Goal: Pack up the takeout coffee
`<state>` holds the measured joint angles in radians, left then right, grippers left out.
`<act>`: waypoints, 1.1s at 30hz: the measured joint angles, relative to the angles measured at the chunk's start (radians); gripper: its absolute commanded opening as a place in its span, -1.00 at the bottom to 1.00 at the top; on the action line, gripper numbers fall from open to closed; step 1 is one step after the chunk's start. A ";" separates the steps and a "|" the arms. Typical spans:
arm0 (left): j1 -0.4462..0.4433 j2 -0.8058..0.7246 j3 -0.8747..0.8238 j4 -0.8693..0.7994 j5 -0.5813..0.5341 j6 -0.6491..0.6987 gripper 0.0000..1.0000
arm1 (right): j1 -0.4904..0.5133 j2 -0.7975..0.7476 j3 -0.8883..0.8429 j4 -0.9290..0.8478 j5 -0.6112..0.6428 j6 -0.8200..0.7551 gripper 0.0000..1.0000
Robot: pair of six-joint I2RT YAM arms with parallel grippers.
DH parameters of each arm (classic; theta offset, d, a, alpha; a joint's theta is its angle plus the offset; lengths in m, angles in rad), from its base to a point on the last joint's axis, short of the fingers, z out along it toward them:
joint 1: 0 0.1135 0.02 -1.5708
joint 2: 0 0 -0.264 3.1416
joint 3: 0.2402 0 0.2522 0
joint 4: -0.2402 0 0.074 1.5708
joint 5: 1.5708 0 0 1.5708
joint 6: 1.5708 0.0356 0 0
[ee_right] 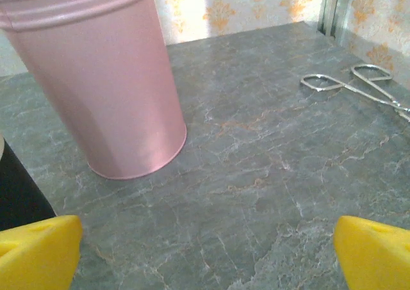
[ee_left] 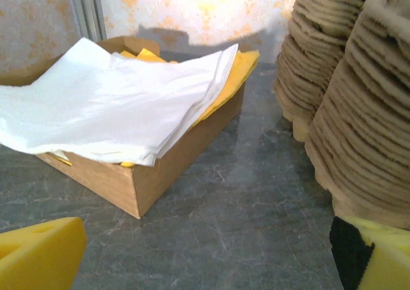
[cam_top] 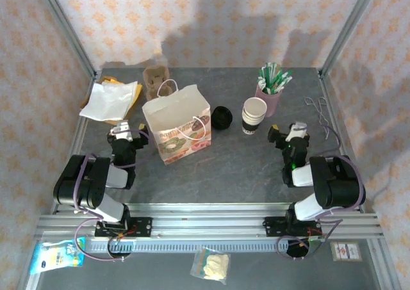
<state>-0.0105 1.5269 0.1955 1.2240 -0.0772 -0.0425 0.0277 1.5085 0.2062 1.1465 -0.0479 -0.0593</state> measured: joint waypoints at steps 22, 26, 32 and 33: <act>0.000 0.000 0.000 0.043 0.002 0.015 0.99 | 0.003 0.005 0.005 0.046 0.016 0.007 1.00; 0.006 0.000 0.000 0.046 0.009 0.016 0.99 | 0.003 0.005 0.005 0.048 0.019 0.007 1.00; 0.007 -0.031 -0.028 0.082 -0.064 -0.004 0.99 | 0.003 -0.019 0.007 0.019 0.055 0.026 1.00; 0.006 -0.058 -0.038 0.079 -0.082 -0.010 0.99 | 0.003 -0.044 0.010 -0.004 0.061 0.030 1.00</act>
<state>-0.0040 1.4693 0.1577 1.3029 -0.1593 -0.0528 0.0303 1.4647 0.2157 1.1423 0.0128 -0.0296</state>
